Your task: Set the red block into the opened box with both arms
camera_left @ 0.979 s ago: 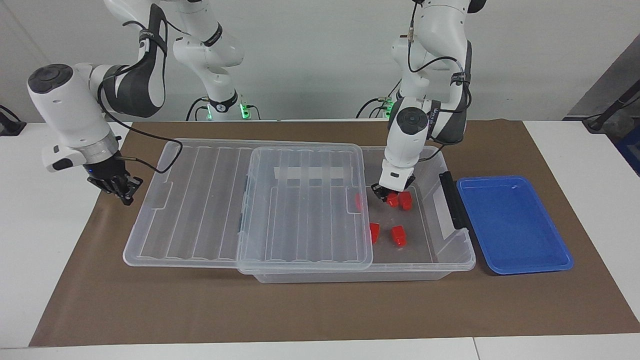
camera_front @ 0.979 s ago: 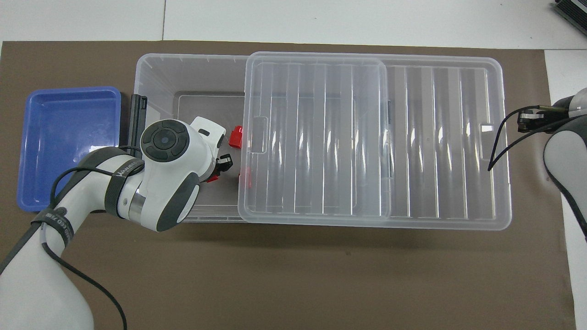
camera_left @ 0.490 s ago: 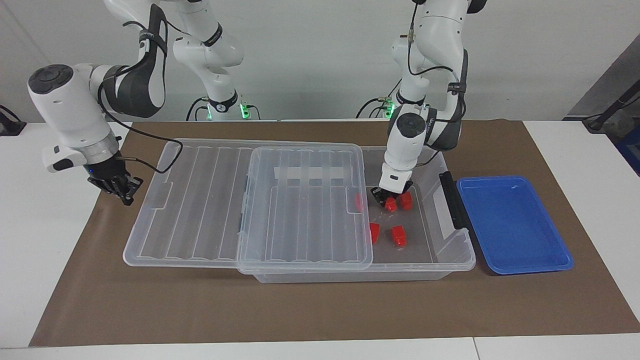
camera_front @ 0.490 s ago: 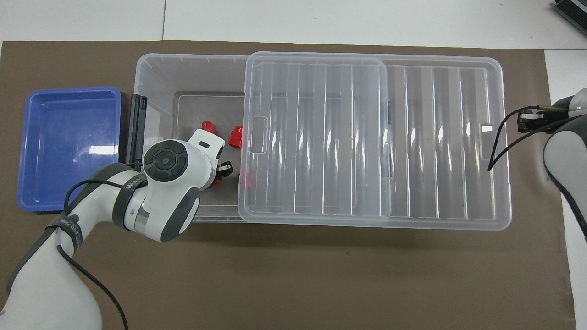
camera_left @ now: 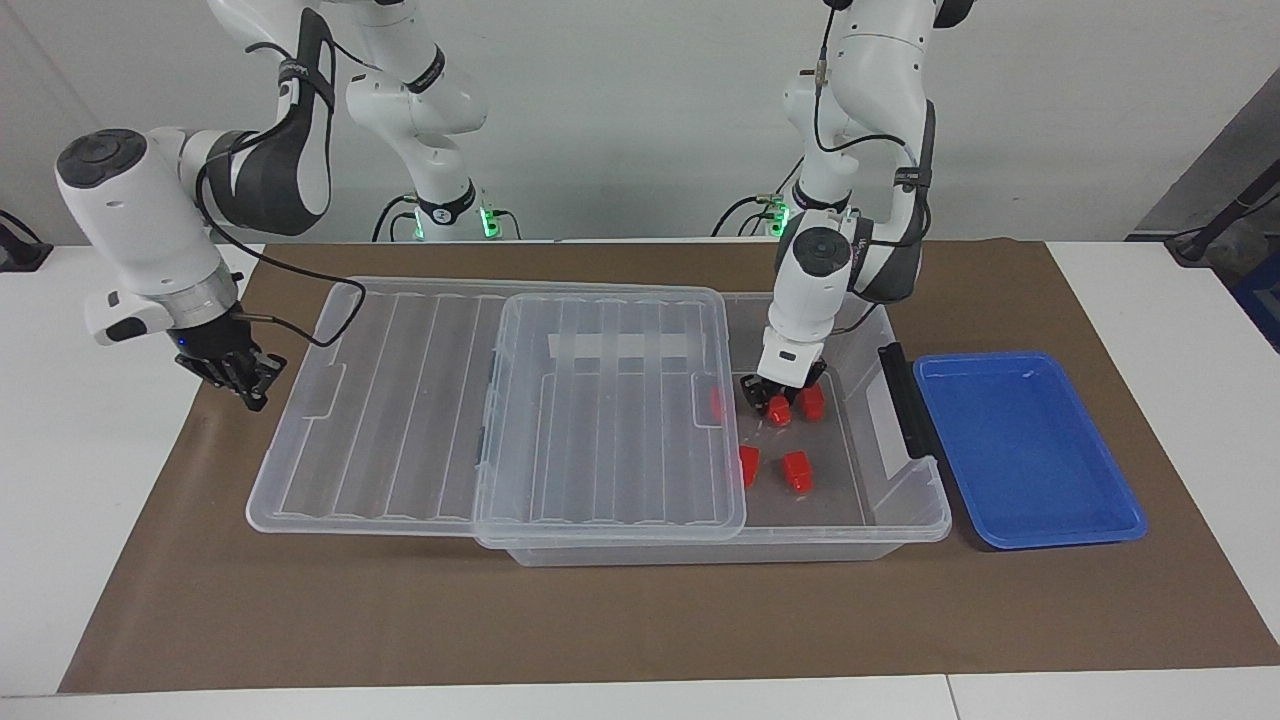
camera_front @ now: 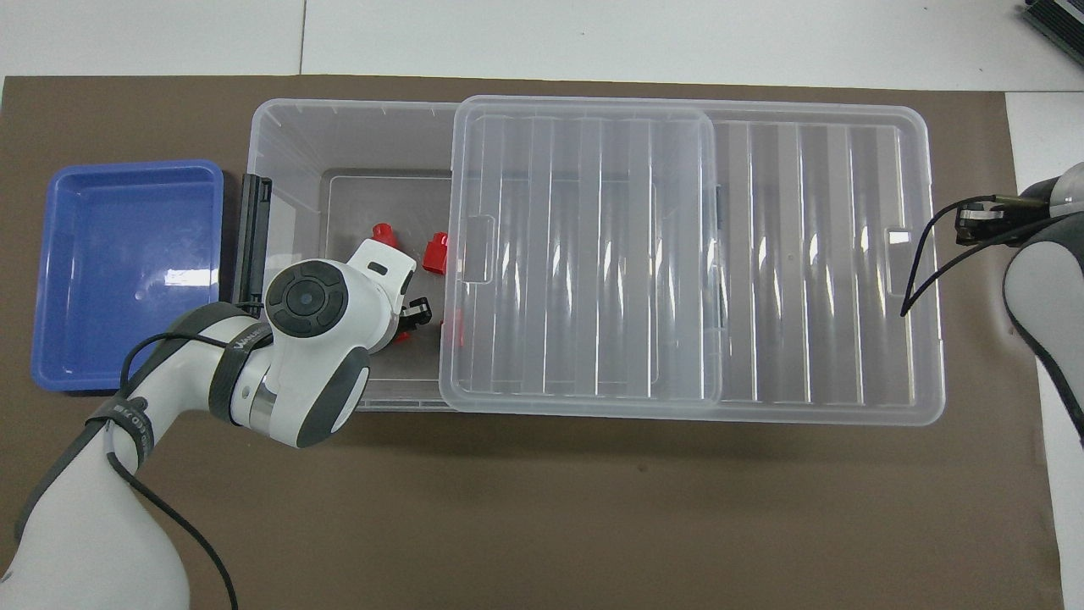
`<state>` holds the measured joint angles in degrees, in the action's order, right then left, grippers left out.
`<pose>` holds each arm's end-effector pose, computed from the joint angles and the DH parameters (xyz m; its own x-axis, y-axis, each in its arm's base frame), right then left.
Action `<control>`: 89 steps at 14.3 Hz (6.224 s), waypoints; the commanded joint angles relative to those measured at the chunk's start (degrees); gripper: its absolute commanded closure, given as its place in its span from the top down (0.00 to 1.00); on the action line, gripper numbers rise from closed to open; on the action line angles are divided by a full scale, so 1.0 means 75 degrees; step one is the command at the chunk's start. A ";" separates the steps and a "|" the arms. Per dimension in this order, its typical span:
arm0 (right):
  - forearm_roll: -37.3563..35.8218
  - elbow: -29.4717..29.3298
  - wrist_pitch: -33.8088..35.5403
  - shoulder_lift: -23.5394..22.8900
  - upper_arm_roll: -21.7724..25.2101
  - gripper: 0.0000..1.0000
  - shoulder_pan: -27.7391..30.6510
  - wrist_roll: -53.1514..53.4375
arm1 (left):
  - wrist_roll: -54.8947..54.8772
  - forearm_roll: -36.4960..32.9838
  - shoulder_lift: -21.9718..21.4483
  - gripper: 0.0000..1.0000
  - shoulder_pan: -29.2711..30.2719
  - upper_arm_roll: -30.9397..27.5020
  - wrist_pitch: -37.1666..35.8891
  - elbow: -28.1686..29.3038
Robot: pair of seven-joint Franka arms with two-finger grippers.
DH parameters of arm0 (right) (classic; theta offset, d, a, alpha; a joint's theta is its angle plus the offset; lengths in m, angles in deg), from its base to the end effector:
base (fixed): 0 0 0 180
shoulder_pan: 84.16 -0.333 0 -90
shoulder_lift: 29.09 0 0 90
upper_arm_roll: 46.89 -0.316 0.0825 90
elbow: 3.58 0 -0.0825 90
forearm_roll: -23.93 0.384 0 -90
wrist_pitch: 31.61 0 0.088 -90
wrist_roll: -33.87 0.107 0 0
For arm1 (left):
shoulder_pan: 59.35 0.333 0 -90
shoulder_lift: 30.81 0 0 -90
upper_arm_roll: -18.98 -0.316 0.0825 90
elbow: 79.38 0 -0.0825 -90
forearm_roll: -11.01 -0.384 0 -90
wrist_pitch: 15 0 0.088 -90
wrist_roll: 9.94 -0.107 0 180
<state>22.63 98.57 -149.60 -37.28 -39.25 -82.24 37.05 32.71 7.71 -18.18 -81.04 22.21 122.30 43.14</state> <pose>0.6085 -0.1000 0.4844 0.9693 -0.2048 0.1360 -0.2110 -0.9769 0.0327 0.5181 -0.2397 0.3058 0.9628 0.2660 0.0468 0.2661 -0.9639 0.0046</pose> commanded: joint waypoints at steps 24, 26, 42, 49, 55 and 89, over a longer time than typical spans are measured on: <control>0.0092 0.0243 -0.0311 0.0015 -0.0081 0.00 -0.0266 -0.0226 | -0.4973 0.0148 -0.1742 1.00 0.3125 -0.0162 -0.6189 -0.3540; 0.0092 0.0243 -0.0381 0.0015 -0.0198 0.00 -0.0337 -0.0226 | -0.4937 0.0148 -0.1754 1.00 0.3126 -0.0162 -0.6188 -0.3574; 0.0104 0.0243 0.0029 0.0026 -0.2189 0.00 -0.0361 -0.0237 | -0.5007 0.0148 -0.1755 1.00 0.3396 -0.0255 -0.5614 -0.3293; 0.0104 0.0243 0.0017 0.0026 -0.2682 0.00 -0.0361 -0.0167 | -0.5042 0.0558 -0.1074 1.00 0.3582 -0.0256 -0.7149 -0.5368; 0.0116 0.0243 -0.0007 0.0026 -0.2847 0.00 -0.0361 -0.0143 | -0.4937 0.0558 -0.1121 1.00 0.3571 -0.0232 -0.7102 -0.5274; -0.0060 -0.1739 0.4271 0.1162 -0.1195 1.00 -0.0338 0.1591 | -0.4937 0.0558 -0.1391 1.00 0.2892 -0.0197 -0.7126 -0.4723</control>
<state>22.56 83.97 -118.42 -29.69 -48.05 -85.00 48.40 -4.30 11.26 -27.35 -59.67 20.83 69.43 6.46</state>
